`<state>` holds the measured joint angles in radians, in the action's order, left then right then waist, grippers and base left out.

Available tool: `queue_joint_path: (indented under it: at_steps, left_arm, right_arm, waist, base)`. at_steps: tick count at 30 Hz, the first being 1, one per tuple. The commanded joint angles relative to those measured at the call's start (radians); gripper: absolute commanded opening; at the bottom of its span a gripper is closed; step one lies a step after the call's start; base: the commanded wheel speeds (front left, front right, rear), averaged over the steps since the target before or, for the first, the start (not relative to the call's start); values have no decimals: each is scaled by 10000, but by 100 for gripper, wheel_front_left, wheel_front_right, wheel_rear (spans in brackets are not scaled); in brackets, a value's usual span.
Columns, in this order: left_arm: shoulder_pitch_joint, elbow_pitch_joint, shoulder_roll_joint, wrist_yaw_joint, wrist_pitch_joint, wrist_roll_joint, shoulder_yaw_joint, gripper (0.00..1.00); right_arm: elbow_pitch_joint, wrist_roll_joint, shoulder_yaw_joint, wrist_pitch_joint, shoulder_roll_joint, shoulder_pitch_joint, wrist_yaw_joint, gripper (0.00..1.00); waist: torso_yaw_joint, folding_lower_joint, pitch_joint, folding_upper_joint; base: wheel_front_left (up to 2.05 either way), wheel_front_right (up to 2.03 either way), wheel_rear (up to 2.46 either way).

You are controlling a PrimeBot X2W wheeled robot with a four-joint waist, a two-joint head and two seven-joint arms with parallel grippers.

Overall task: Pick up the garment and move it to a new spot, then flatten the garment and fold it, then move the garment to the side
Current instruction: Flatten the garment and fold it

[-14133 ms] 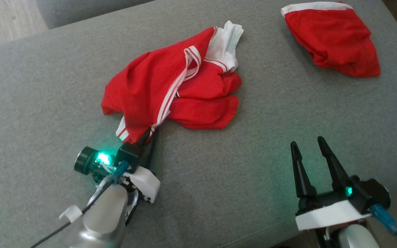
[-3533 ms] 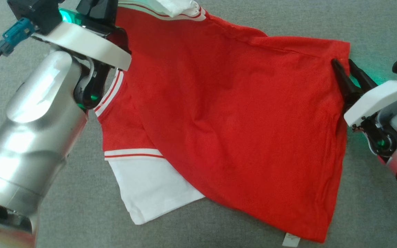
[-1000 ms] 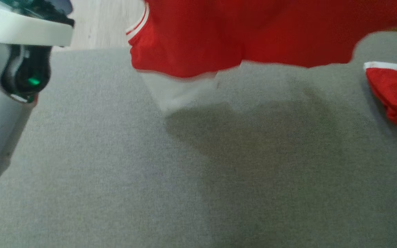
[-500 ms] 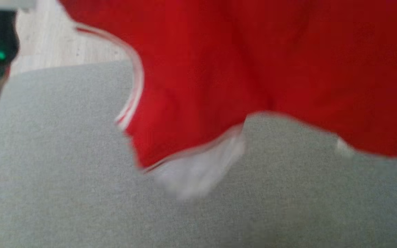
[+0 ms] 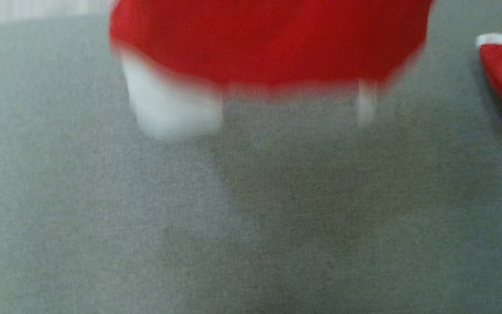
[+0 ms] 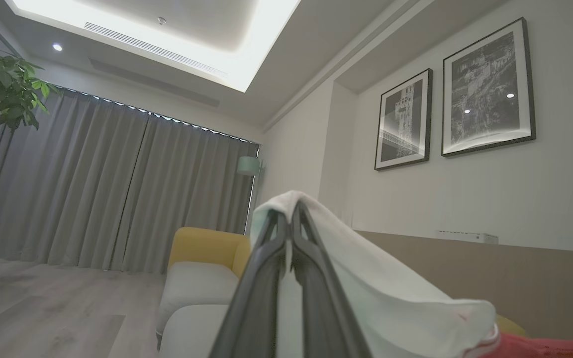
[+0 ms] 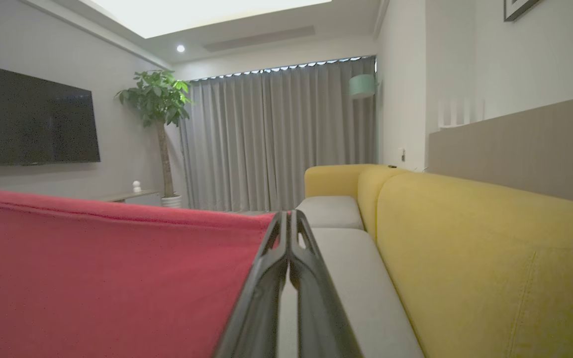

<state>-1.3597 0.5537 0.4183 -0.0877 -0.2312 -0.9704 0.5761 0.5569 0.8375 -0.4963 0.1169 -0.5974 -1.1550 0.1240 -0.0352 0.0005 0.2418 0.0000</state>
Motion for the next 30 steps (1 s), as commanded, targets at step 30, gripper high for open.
queue_joint_path:
  at_steps: [30]
  left_arm:
    - [8487,-4426,1577,-412,-305,980,-523,0]
  right_arm:
    - [-503,-808,1052,1446,-352,5283,67,0]
  waist:
    - [614,-5,169,0]
  base:
    - [0,0,0]
